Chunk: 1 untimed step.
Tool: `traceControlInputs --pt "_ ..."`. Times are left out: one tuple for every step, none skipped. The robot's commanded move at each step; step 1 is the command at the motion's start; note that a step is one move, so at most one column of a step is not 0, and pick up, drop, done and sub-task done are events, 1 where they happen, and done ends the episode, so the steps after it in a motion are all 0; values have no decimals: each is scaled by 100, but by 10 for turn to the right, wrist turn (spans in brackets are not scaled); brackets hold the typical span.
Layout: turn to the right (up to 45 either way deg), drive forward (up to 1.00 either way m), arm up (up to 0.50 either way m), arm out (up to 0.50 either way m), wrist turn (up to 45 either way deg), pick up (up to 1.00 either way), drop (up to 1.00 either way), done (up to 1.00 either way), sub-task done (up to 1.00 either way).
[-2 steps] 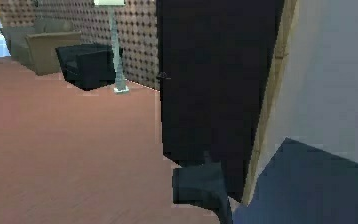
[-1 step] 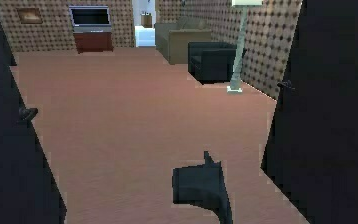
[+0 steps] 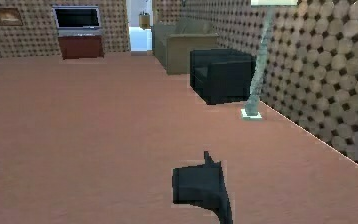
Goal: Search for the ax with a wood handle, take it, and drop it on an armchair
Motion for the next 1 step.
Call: traceControlInputs --pt "0 100 0 0 0 0 0 0 0"
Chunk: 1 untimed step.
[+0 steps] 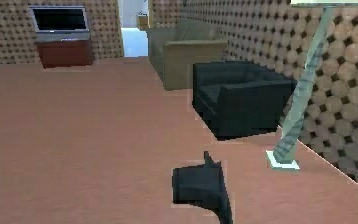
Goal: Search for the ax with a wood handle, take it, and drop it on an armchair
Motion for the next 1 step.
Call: traceControlInputs --pt "0 100 0 0 0 0 0 0 0"
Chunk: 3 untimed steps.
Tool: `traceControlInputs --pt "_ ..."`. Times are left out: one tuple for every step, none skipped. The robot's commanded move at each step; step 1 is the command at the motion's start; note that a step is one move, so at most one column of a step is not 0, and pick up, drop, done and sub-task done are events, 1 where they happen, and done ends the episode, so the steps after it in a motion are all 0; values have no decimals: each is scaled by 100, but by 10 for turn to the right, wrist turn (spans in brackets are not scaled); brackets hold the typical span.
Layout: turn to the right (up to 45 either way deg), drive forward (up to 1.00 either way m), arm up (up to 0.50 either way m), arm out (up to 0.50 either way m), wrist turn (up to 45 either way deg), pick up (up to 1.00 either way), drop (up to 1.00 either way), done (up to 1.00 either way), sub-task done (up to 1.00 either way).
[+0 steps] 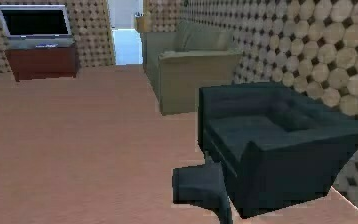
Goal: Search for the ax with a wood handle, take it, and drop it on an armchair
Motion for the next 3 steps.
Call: traceControlInputs --pt "0 100 0 0 0 0 0 0 0" --pt "-90 0 0 0 0 0 0 0 0" --pt "0 15 0 0 0 0 0 0 0"
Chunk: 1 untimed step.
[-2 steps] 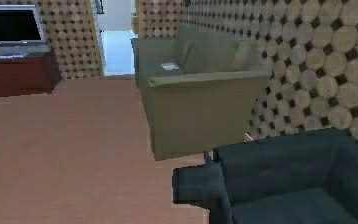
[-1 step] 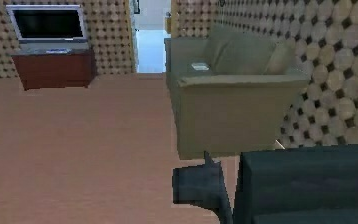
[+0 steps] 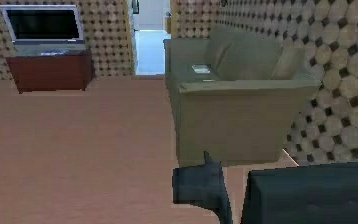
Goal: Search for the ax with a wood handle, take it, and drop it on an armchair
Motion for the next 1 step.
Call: traceControlInputs --pt "450 0 0 0 0 0 0 0 0"
